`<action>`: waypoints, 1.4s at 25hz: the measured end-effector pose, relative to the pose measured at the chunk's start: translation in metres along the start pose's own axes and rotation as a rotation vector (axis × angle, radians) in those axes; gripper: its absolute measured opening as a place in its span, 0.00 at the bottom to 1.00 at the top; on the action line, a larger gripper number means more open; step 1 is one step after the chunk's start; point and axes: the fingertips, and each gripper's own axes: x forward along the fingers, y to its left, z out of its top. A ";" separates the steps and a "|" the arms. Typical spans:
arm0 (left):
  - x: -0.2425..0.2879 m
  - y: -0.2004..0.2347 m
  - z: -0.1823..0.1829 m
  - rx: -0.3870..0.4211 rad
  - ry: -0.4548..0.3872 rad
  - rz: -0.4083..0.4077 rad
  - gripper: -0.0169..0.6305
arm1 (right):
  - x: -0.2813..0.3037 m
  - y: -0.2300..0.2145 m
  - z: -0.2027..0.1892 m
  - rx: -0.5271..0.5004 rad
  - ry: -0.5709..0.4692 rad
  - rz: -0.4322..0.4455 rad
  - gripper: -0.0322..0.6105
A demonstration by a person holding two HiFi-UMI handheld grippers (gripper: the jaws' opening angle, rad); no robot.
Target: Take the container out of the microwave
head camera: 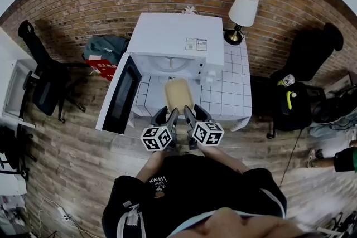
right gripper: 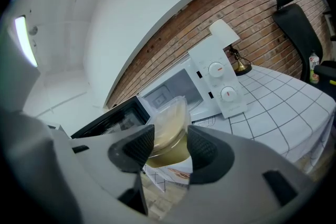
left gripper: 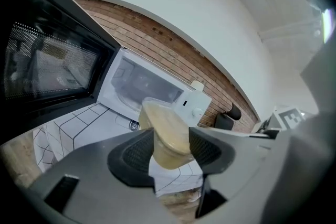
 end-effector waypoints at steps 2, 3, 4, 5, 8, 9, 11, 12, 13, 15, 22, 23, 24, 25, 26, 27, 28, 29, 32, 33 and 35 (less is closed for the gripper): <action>-0.001 -0.004 -0.002 -0.001 0.003 -0.004 0.36 | -0.005 -0.001 0.000 0.004 -0.002 -0.005 0.35; -0.002 -0.006 -0.002 0.000 0.004 -0.007 0.36 | -0.007 -0.001 0.000 0.005 -0.004 -0.008 0.35; -0.002 -0.008 -0.002 0.002 0.005 -0.011 0.36 | -0.009 -0.001 0.000 0.005 -0.006 -0.010 0.35; -0.002 -0.009 -0.002 0.004 0.005 -0.017 0.36 | -0.011 -0.002 0.000 0.005 -0.009 -0.014 0.35; 0.001 -0.013 -0.001 0.014 0.012 -0.043 0.36 | -0.013 -0.005 0.003 0.010 -0.027 -0.031 0.35; 0.002 -0.013 0.000 0.018 0.015 -0.051 0.36 | -0.014 -0.005 0.003 0.013 -0.032 -0.038 0.35; 0.002 -0.013 0.001 0.025 0.022 -0.066 0.36 | -0.014 -0.005 0.003 0.020 -0.041 -0.051 0.35; 0.002 -0.012 0.002 0.028 0.026 -0.074 0.36 | -0.014 -0.003 0.002 0.023 -0.046 -0.058 0.35; 0.001 -0.012 0.003 0.031 0.031 -0.082 0.36 | -0.014 -0.002 0.002 0.026 -0.051 -0.065 0.35; -0.001 -0.010 0.004 0.038 0.043 -0.099 0.36 | -0.015 0.002 0.001 0.032 -0.060 -0.081 0.35; -0.011 0.000 0.012 0.055 0.076 -0.157 0.36 | -0.015 0.019 -0.007 0.053 -0.094 -0.138 0.35; -0.013 0.002 0.013 0.057 0.080 -0.163 0.36 | -0.014 0.022 -0.008 0.055 -0.098 -0.145 0.35; -0.016 0.004 0.014 0.059 0.084 -0.169 0.36 | -0.014 0.025 -0.010 0.057 -0.102 -0.151 0.35; -0.018 0.007 0.015 0.061 0.087 -0.175 0.36 | -0.013 0.028 -0.012 0.058 -0.105 -0.156 0.35; -0.021 0.010 0.016 0.062 0.090 -0.179 0.36 | -0.013 0.032 -0.014 0.059 -0.108 -0.161 0.35; -0.024 0.012 0.017 0.062 0.093 -0.184 0.36 | -0.012 0.035 -0.016 0.059 -0.110 -0.165 0.35; -0.027 0.015 0.017 0.062 0.096 -0.189 0.36 | -0.012 0.039 -0.018 0.059 -0.112 -0.169 0.35; -0.030 0.018 0.018 0.062 0.100 -0.194 0.36 | -0.011 0.042 -0.021 0.060 -0.114 -0.174 0.35; -0.037 0.024 0.018 0.062 0.108 -0.205 0.36 | -0.011 0.051 -0.027 0.062 -0.118 -0.188 0.35; -0.039 0.026 0.019 0.062 0.110 -0.208 0.36 | -0.011 0.053 -0.029 0.063 -0.119 -0.192 0.35; -0.043 0.029 0.019 0.061 0.115 -0.215 0.36 | -0.011 0.057 -0.032 0.065 -0.119 -0.201 0.35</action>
